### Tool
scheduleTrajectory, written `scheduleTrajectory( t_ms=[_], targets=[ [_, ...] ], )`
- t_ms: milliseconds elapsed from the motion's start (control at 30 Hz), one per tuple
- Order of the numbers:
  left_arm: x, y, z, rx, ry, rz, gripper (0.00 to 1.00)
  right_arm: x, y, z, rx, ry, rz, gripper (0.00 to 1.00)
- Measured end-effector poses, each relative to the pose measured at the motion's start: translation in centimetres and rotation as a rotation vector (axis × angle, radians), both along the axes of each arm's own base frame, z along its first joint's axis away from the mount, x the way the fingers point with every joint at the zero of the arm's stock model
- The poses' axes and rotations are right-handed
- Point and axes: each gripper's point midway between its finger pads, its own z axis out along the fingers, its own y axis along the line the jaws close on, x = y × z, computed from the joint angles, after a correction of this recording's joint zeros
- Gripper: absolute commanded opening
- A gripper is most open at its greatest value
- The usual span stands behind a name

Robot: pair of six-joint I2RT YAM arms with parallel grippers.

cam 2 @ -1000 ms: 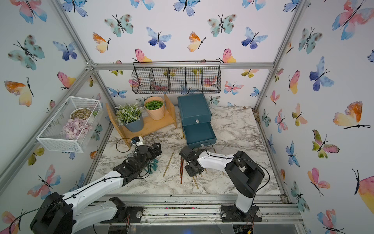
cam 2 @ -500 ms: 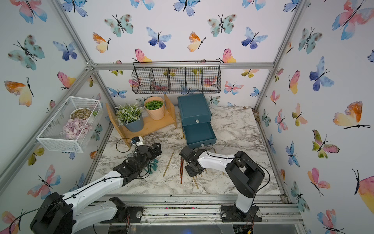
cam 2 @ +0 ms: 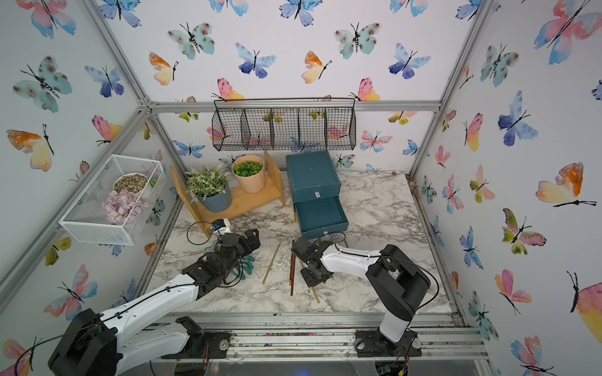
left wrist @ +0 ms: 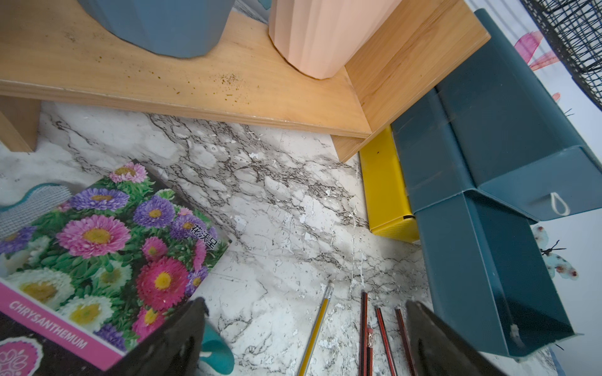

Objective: Please place the pencils in the drawer according to their color
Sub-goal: Pick up the pencil from the center of the board.

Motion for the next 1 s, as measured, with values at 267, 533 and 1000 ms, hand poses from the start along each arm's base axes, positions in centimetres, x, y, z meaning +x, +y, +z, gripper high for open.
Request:
scheduleTrajectory(
  t_ms=[267,533,1000],
  targets=[
    [0.0,0.0,-0.01,0.0,0.0,0.0,0.98,-0.29,-0.22,-0.02,0.002,0.006,0.0,0.22],
    [0.02,-0.01,0.04,0.0,0.0,0.0,0.98,-0.18,-0.42,-0.15,-0.006,0.004,-0.019,0.11],
    [0.05,-0.03,-0.4,0.008,0.011,0.0,0.98,0.3,-0.68,0.19,-0.034,-0.019,-0.047,0.04]
  ],
)
